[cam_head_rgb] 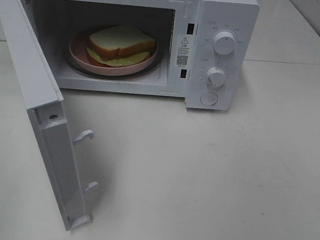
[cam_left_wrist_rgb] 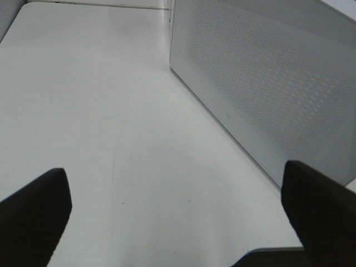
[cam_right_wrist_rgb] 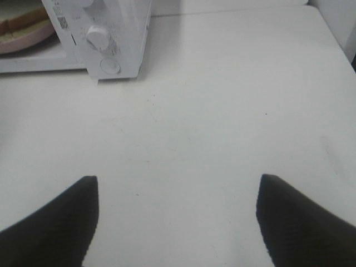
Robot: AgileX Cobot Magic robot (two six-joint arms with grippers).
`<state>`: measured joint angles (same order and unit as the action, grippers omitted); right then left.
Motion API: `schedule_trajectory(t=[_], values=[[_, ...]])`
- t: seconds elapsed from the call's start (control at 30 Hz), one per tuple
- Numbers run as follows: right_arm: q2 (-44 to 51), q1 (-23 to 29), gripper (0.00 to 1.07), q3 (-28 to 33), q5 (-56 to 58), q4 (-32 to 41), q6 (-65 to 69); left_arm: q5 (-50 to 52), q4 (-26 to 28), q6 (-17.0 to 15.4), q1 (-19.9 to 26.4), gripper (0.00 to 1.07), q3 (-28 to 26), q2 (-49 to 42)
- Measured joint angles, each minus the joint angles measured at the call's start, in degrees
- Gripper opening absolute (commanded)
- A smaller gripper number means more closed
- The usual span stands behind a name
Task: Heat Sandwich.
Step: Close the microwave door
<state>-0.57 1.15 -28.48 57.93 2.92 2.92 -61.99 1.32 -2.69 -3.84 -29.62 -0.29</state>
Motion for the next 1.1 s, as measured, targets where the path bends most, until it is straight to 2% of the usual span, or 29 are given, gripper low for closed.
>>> schedule_trajectory(t=[0.2, 1.1], values=[[0.74, -1.49, 0.76, 0.00, -0.46, 0.17, -0.17, 0.00, 0.00, 0.00, 0.00, 0.97, 0.00, 0.00], [0.74, -1.49, 0.76, 0.00, -0.52, 0.17, -0.17, 0.00, 0.00, 0.00, 0.00, 0.97, 0.00, 0.00]])
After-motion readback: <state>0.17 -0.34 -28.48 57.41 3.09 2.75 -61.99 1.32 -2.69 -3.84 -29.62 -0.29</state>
